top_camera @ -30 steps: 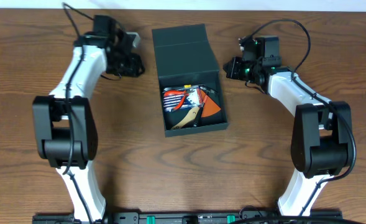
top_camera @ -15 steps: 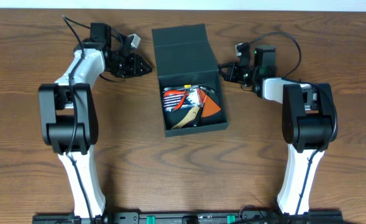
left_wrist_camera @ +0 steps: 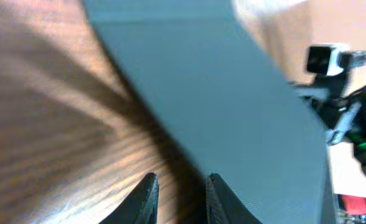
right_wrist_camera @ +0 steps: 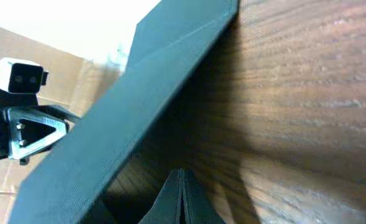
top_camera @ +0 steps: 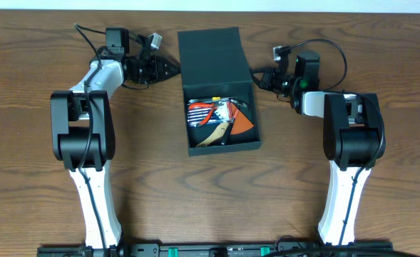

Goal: Pack container
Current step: 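Grip the lid edges with both grippers and raise it upright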

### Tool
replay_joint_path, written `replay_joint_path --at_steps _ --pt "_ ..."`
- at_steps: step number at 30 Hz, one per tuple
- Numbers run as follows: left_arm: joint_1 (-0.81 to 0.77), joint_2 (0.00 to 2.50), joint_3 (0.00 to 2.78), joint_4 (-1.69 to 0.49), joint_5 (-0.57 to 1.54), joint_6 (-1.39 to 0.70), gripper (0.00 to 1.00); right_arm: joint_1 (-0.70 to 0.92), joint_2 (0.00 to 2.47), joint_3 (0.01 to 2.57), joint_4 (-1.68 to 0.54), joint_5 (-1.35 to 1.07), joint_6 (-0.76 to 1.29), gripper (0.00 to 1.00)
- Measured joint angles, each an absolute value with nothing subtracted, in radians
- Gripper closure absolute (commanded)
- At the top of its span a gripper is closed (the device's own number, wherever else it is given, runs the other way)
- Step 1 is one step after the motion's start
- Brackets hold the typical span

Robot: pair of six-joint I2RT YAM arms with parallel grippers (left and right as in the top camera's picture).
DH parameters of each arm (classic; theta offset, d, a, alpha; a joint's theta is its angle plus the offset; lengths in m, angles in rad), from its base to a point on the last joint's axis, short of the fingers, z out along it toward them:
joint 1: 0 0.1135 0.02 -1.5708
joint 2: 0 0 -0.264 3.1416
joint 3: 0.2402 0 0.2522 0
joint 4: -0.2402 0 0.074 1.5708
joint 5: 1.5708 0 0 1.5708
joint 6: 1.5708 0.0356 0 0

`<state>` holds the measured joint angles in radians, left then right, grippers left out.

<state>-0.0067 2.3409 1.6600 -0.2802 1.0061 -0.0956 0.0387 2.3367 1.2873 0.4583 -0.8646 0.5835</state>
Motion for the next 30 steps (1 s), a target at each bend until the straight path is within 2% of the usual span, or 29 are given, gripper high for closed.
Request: replay_joint_path --at_steps 6,8,12,14,17,30 --pt "-0.008 2.341 1.66 -0.276 1.039 -0.137 0.75 0.041 2.339 1.317 0.463 -0.864 0.603 0.99" --pt "-0.008 2.341 1.66 -0.279 1.04 -0.141 0.79 0.045 2.339 1.321 0.462 -0.862 0.608 0.99" --pt "-0.008 2.341 1.66 -0.345 1.013 -0.155 0.79 0.061 2.339 1.323 0.461 -0.859 0.62 0.99" --pt "-0.007 2.34 1.663 -0.398 0.976 -0.157 0.75 0.065 2.341 1.323 0.461 -0.857 0.622 0.99" --pt "-0.006 2.342 1.66 -0.453 0.901 -0.159 0.74 0.067 2.342 1.323 0.457 -0.852 0.625 0.99" --pt "-0.056 2.342 1.659 -0.374 0.834 -0.16 0.74 0.08 2.342 1.324 0.458 -0.816 0.627 0.99"
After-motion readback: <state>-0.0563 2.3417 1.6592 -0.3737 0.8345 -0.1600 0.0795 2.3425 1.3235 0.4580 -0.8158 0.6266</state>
